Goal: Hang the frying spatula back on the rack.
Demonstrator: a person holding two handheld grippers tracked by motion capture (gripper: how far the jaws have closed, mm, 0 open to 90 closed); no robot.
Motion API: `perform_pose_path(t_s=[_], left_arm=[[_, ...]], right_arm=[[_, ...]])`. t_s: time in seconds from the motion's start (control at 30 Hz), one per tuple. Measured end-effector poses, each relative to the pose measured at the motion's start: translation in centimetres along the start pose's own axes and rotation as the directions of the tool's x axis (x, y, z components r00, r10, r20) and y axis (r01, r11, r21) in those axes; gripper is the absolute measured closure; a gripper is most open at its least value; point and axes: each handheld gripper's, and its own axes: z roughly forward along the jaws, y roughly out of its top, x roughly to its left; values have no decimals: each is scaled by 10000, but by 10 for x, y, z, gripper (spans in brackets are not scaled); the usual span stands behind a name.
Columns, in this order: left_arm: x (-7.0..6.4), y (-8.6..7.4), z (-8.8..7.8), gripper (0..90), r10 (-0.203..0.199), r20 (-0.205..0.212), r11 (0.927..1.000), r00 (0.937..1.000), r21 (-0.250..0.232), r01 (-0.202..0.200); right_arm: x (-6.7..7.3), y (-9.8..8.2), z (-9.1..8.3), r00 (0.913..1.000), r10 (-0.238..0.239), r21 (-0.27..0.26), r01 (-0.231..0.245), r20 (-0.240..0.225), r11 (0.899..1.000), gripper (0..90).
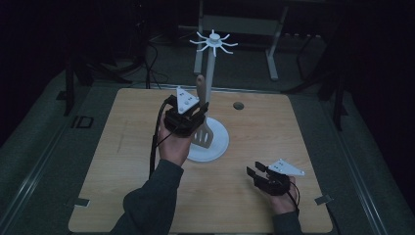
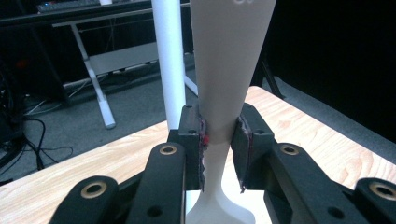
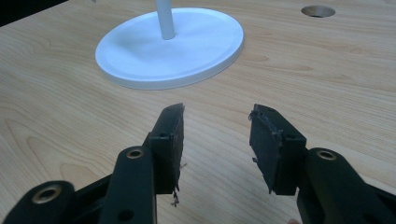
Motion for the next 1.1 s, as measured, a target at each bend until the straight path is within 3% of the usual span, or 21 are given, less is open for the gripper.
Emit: perform_pose_path(t_s=[1.1], left_arm=[[-5, 25, 11, 749, 205, -670, 9998, 9975, 101, -198]], right_arm=[[-2, -2, -1, 10000, 22, -4, -22, 67, 10000, 544]])
